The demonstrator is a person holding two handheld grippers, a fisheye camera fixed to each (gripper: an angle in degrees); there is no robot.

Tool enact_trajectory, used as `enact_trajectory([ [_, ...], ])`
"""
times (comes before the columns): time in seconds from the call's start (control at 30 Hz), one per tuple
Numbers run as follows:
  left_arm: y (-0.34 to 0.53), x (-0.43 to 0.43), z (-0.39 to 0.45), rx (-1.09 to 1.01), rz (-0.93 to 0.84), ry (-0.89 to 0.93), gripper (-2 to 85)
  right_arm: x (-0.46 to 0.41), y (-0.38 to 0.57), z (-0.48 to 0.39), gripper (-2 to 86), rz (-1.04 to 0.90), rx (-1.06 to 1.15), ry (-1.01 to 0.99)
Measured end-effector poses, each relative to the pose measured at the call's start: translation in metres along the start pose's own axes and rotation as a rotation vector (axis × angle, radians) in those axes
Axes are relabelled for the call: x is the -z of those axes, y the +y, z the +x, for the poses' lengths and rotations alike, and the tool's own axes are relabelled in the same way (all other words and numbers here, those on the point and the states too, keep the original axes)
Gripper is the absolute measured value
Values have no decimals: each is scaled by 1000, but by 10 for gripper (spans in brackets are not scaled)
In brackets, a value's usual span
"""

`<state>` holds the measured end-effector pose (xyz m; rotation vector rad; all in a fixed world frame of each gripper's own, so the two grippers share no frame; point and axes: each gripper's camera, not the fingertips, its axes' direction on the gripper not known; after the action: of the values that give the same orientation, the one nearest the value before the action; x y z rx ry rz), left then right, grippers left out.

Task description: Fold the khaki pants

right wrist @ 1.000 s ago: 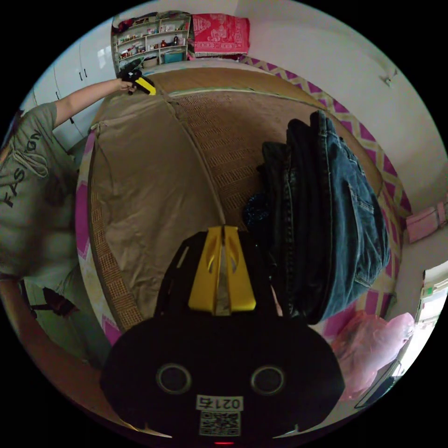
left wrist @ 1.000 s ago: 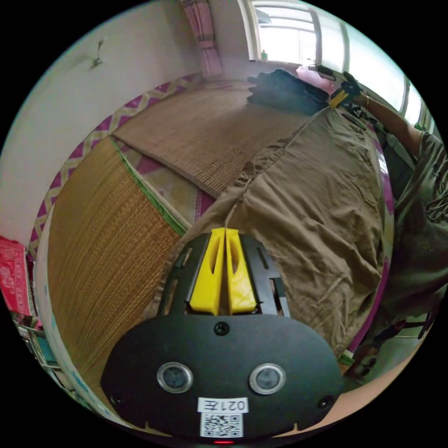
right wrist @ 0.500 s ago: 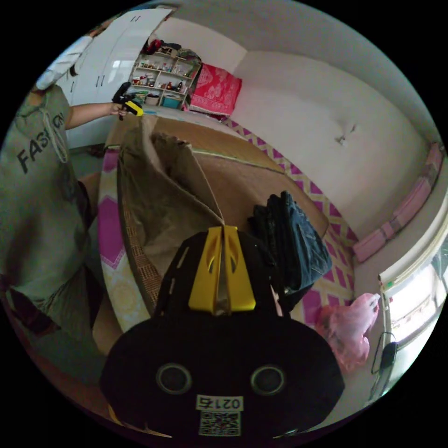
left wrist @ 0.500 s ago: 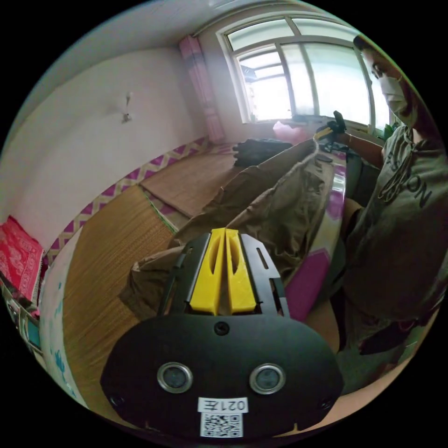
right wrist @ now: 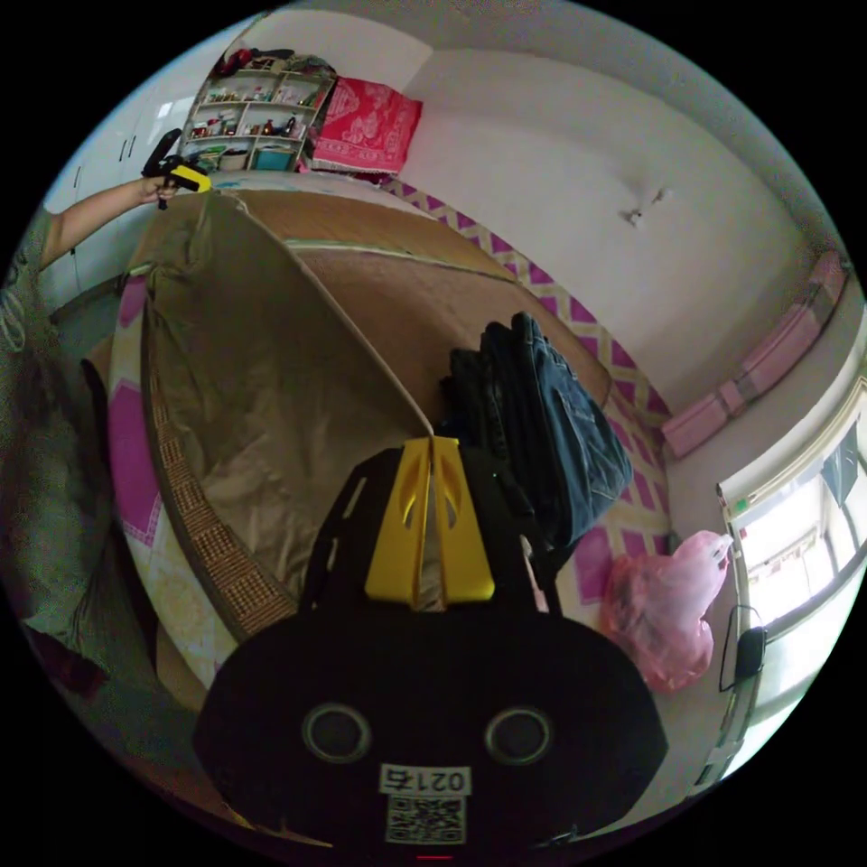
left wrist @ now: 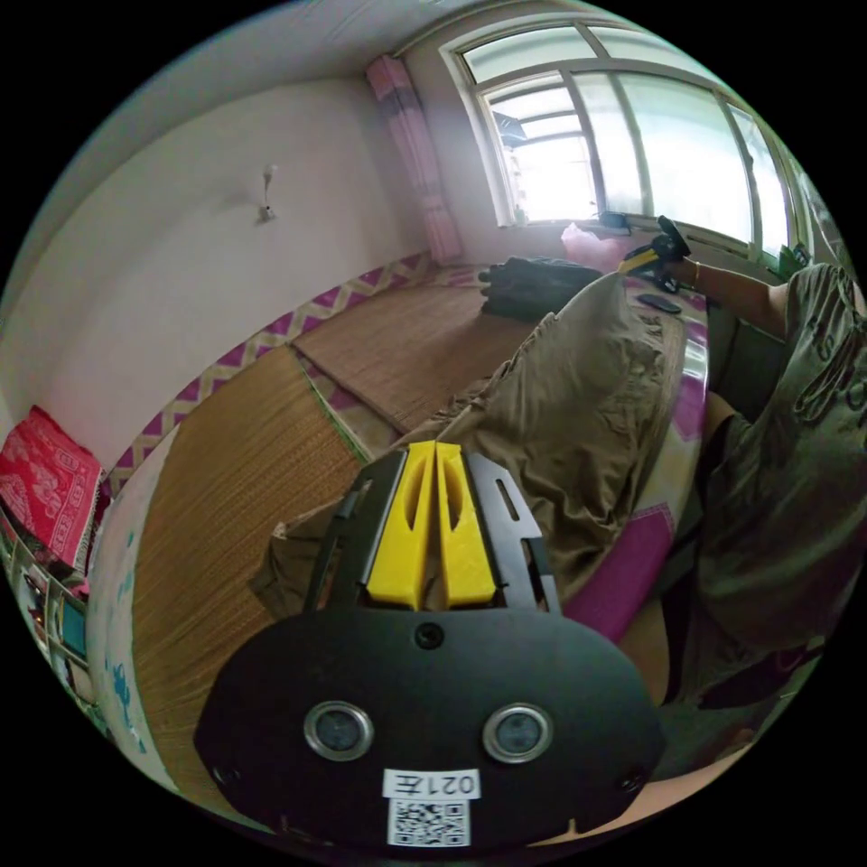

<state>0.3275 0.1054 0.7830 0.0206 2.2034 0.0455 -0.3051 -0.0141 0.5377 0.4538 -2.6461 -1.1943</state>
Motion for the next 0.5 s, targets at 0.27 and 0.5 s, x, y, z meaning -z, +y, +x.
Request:
enact_trajectory([
  [0.27,83,86,37,42,80,49,-10,117,56,-38,-10,140,14,-22],
  [0.5,190,163,90,140,84,171,-10,179,150,-105,-10,129,-84,-227],
])
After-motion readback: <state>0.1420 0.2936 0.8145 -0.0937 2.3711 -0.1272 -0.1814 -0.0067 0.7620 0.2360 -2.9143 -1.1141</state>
